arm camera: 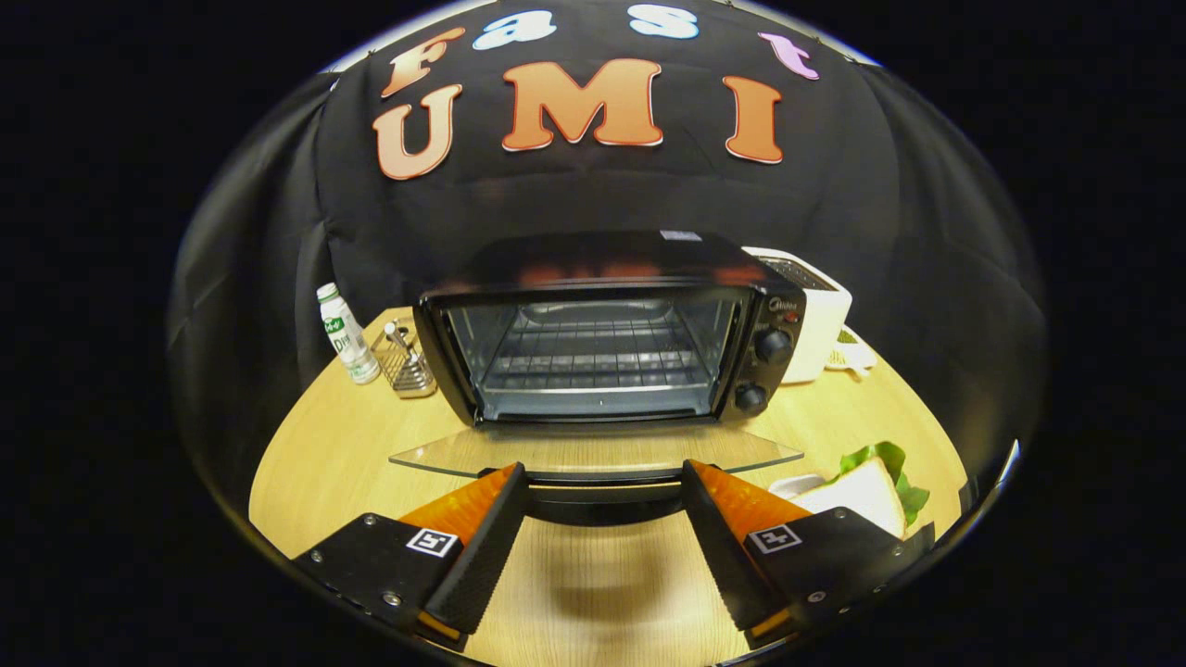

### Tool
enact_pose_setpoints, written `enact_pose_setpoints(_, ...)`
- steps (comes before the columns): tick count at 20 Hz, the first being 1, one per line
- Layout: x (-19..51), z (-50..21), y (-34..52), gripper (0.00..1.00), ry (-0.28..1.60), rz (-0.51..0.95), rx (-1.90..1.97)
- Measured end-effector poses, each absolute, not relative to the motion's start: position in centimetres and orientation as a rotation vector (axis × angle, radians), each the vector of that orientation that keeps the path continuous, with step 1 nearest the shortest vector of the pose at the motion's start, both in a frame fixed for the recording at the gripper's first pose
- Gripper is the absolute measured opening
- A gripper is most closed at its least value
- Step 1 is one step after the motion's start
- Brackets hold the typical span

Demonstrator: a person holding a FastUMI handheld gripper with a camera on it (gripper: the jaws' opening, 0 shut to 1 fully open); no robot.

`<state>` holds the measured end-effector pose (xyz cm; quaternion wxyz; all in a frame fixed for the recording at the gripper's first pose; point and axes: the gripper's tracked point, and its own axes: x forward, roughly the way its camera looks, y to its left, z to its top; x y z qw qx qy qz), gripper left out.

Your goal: Open the toaster oven, put the food inside, and close the toaster oven door.

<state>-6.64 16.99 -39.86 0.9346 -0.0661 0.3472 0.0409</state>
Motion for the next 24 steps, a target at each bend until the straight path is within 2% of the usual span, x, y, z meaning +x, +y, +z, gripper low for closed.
enact_pose_setpoints(12, -10.6, -47.7, 15.0, 0.99, 0.905, 0.040, -0.082)
enact_pose_setpoints(19, -8.9, -41.4, 12.8, 0.99, 0.854, 0.090, -0.040)
enact_pose_setpoints(24, -6.5, -34.6, 6.3, 0.99, 0.823, 0.128, -0.029)
